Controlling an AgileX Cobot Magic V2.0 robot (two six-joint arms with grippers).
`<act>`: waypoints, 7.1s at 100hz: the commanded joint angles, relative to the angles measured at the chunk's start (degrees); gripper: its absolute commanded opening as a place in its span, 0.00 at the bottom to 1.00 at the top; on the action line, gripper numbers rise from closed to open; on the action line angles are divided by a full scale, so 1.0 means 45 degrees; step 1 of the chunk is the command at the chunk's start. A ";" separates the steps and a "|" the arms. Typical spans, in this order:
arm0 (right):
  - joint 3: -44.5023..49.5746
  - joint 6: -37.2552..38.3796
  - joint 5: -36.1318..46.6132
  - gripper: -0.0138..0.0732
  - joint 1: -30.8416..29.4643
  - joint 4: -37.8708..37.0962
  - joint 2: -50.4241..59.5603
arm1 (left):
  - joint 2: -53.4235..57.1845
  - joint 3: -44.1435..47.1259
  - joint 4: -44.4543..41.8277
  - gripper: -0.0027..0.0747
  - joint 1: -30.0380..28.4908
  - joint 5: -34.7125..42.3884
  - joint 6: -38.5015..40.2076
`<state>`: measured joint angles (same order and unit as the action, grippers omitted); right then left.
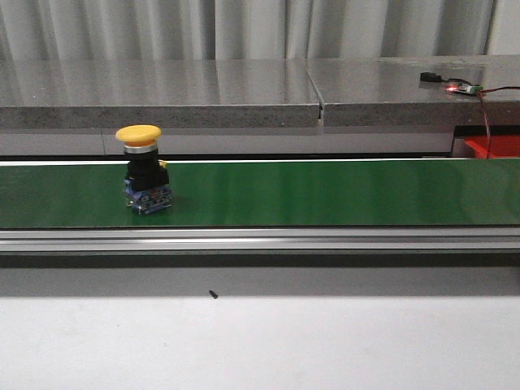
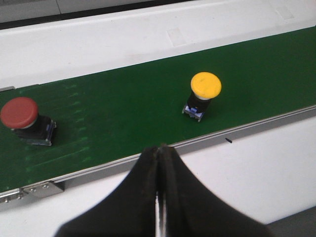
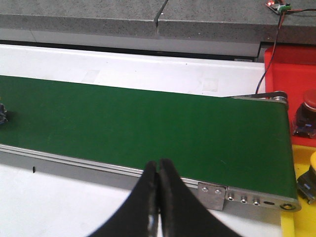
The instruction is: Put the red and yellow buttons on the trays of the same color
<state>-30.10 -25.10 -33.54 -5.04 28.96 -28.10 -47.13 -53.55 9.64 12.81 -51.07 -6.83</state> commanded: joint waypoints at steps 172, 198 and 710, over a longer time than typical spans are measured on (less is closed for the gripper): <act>-1.1580 -0.1257 -0.4347 0.90 0.5977 -0.0016 -1.4526 | 0.4732 0.2046 0.0112 0.01 0.0099 0.0746 0.0358; -1.1851 -0.1944 -0.3319 0.90 0.6904 -0.0002 -1.5837 | 0.4732 0.2046 0.0112 0.01 0.0099 0.0746 0.0358; -0.6607 -0.1833 0.1054 0.89 -0.1822 0.0584 -1.0815 | 0.4732 0.2046 0.0112 0.01 0.0099 0.0746 0.0358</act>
<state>-57.97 -31.18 -29.63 -16.65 31.15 -78.82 -25.44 -42.99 9.35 12.81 -51.48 -5.73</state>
